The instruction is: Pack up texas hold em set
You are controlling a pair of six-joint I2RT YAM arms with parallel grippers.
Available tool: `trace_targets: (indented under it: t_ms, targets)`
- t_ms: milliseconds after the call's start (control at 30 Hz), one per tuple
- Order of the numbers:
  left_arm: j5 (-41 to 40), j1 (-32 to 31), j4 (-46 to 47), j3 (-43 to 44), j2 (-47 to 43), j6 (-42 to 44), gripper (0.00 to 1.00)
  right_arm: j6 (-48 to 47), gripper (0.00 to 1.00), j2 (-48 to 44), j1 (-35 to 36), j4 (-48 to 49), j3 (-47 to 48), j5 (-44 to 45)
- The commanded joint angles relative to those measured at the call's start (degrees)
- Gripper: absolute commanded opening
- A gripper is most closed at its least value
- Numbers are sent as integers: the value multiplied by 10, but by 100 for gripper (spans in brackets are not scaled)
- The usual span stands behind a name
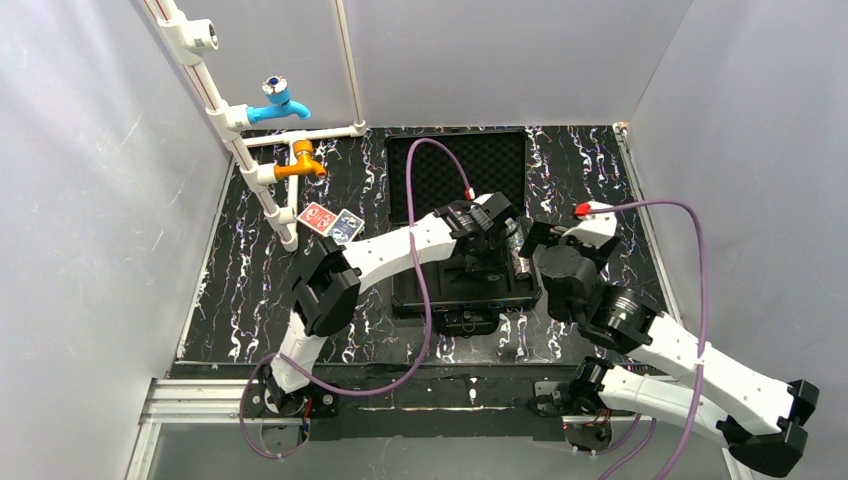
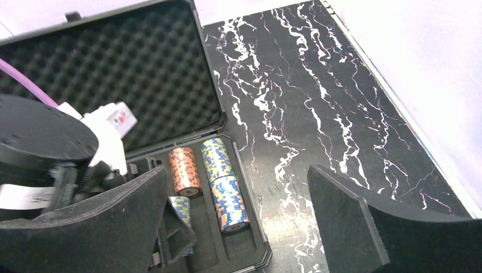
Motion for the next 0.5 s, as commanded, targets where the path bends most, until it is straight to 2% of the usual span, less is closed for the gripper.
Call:
trace_targets:
  t_ms: [0, 467]
  targets:
    - [-1, -2, 29, 32, 14, -12, 0, 12, 100, -38, 2, 21, 2, 38]
    - [-35, -1, 38, 42, 36, -21, 1, 11, 100, -39, 2, 18, -4, 34]
